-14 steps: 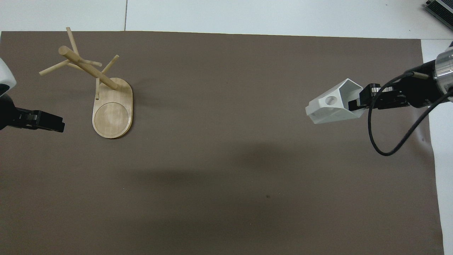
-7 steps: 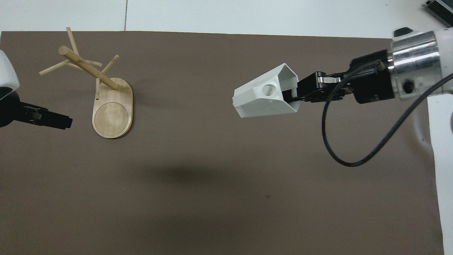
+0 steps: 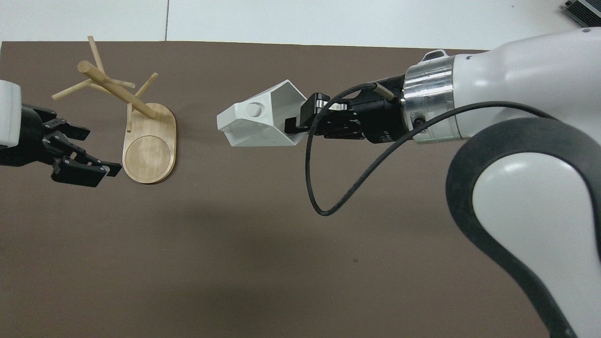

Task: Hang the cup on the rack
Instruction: 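Lift the white cup with the right gripper toward the left gripper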

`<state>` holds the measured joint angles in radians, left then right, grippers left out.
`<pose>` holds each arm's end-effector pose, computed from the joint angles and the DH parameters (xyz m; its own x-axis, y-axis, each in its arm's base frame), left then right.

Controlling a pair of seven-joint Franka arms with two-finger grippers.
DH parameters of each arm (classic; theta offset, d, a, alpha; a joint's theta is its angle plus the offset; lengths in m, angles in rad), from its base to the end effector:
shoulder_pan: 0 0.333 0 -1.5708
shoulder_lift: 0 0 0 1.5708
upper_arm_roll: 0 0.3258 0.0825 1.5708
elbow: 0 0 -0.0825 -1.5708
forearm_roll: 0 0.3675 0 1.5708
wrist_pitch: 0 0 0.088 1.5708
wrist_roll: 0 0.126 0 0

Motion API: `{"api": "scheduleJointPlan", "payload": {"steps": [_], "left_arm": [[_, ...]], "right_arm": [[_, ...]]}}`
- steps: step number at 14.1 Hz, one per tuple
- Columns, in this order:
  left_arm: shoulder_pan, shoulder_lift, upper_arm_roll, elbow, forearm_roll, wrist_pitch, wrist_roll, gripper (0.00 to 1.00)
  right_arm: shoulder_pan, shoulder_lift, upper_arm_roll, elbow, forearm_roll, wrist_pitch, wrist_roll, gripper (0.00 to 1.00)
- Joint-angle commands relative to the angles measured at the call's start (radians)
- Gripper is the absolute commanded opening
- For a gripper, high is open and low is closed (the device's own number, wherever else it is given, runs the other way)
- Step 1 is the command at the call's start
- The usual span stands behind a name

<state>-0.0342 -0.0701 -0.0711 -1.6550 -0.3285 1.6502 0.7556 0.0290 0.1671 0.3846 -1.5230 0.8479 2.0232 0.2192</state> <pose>0.5172 -0.0945 0.6272 0.6591 -0.7048 0.2623 -0.7514 -0.6321 0.1896 0.5668 0.2870 0.6241 0.9972 -0.0742 -0.0045 -0.0477 -0.5932 -0.8037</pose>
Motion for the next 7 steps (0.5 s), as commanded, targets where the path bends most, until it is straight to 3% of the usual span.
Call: {"api": "scheduleJointPlan", "payload": {"steps": [1, 4, 7], "left_arm": [[0.008, -0.046, 0.002, -0.032, -0.03, 0.013, 0.174, 1.0], [-0.003, -0.057, 0.002, -0.037, -0.04, 0.011, 0.246, 1.0], [-0.004, -0.057, -0.001, -0.038, -0.069, 0.045, 0.278, 1.0]], "right_arm": [[0.081, 0.034, 0.002, -0.006, 0.034, 0.15, 0.051, 0.0], [0.143, 0.055, 0.002, -0.006, 0.034, 0.256, 0.095, 0.0], [0.146, 0.06, 0.002, -0.006, 0.034, 0.244, 0.092, 0.0]]}}
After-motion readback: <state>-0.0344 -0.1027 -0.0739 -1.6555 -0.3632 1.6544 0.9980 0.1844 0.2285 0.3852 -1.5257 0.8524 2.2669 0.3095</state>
